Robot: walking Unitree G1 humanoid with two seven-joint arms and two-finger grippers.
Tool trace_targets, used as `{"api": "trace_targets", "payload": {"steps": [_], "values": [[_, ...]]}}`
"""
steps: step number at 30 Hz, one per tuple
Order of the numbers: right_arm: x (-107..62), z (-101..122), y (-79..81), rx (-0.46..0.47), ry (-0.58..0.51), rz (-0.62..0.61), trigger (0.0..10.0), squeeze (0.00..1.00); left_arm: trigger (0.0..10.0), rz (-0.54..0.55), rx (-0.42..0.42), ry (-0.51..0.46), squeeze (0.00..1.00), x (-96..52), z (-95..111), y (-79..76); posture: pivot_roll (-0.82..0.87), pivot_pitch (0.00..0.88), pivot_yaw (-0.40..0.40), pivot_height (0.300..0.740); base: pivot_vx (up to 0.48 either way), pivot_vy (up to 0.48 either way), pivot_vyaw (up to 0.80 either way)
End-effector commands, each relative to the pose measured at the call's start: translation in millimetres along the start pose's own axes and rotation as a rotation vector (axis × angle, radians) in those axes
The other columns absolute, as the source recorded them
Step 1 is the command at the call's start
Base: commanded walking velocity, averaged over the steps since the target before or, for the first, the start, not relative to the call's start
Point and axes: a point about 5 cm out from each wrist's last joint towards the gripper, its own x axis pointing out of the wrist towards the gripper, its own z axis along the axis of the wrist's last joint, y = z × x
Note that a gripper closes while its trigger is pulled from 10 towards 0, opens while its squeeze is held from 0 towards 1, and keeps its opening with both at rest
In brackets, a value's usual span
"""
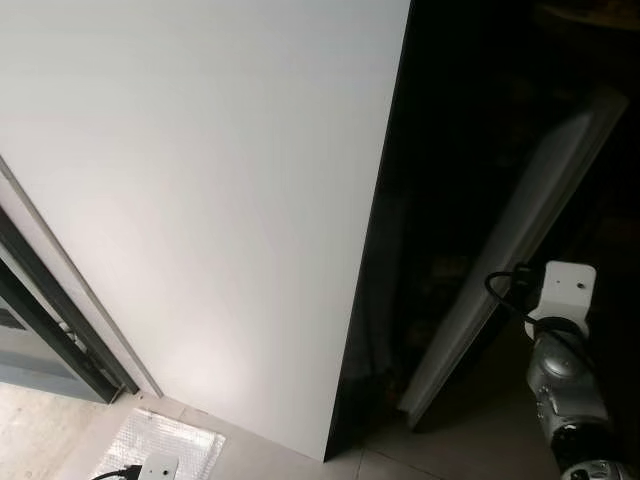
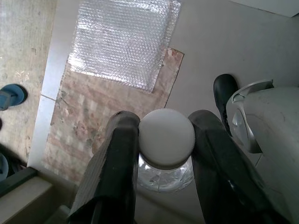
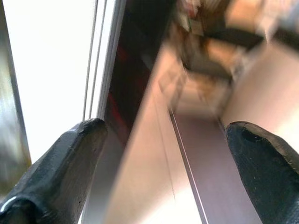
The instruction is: Restocking fridge
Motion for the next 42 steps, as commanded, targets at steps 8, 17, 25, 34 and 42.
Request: {"api": "trace_targets", "payload": {"steps": [8,17,25,34,42], "values": [[-22.7,-66,1.9,0.025,0.272,0.053,10.0,0.00,10.0,0.000,0.009,0.010,0.00,-0.5,-3,1.6,-0.12,0.000,-0.015,0.740,0.000,0.000,0.00],[-78.7,-133,38.2,-0.040,0.559,0.320,10.0,0.00,10.0,-0.010,-0.083,0.043,0.00,-0.6,-7,-0.9,-0.12,0.000,-0.010,0.740,0.000,0.000,0.00],[-119.6,-168,49.6,-0.043,0.743,0.429,10.0,0.00,10.0,-0.034,-0.087,0.004,0.00,2.9,22,-13.3,-0.11,0.000,-0.006,0.740,0.000,0.000,0.00],[-129.0,-173,56.3,-0.055,0.785,0.472,10.0,0.00,10.0,-0.038,-0.021,0.006,0.00,3.4,26,-11.2,-0.11,0.000,0.004,0.740,0.000,0.000,0.00],[-129.8,-174,56.6,-0.046,0.788,0.468,10.0,0.00,10.0,-0.037,-0.008,0.013,0.00,2.8,19,-7.6,-0.12,0.000,0.008,0.740,0.000,-0.100,0.00]]}}
